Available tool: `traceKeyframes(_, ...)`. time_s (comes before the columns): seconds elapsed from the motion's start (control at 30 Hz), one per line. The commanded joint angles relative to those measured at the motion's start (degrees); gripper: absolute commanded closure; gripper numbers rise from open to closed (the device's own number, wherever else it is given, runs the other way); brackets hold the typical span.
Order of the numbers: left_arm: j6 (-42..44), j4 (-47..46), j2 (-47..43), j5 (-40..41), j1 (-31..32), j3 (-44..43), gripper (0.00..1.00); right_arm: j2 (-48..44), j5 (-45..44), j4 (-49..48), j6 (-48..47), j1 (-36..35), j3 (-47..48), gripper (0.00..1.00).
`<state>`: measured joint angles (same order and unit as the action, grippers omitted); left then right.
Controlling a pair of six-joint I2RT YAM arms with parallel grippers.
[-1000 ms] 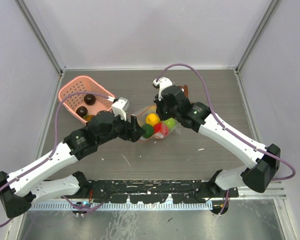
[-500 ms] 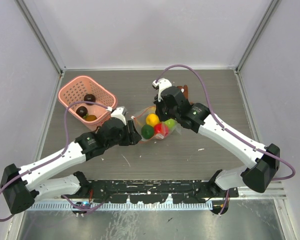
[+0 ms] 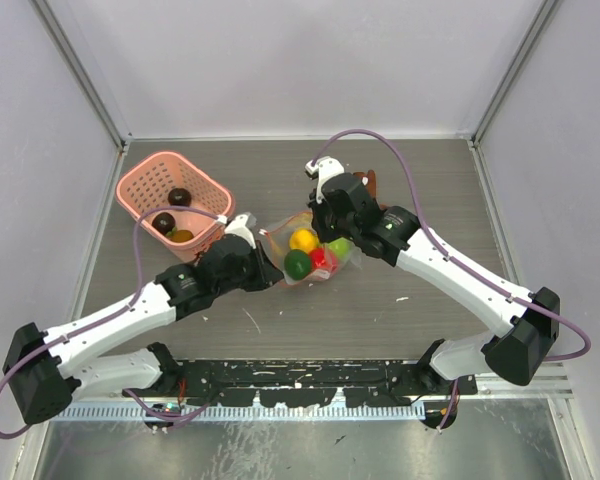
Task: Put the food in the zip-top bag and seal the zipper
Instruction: Place the fake fruit in the zipper food storage bag.
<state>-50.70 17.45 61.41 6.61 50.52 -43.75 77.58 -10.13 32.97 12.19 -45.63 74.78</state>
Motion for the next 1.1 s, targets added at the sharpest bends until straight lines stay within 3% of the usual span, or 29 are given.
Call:
traceKeyframes(0.0,0.09,-1.17,-3.17,-0.98,-0.02,-5.38,1.00,-2.31,-4.00,-1.24,-0.18,0.11,1.18,1.00)
traceKeyframes(0.4,0.62,5.20,-2.68,-9.86,-5.72,-13.61,1.00,0.91,-13.86,6.83,-1.46,1.06,4.94,1.00)
traceKeyframes(0.7,4.21,13.44,-0.31,-10.63,-8.36,-15.74,1.00,0.65,-8.27,5.24,-1.98,1.15,6.42,1.00)
traceKeyframes(0.97,9.18,18.08,1.44,-8.51,-8.39,-19.53,1.00,-1.56,-12.84,3.60,-1.16,1.13,5.66,1.00)
traceKeyframes(1.07,9.48,17.96,2.32,-9.95,-8.35,-19.47,1.00,-2.06,-10.68,2.69,-0.94,1.15,5.46,1.00)
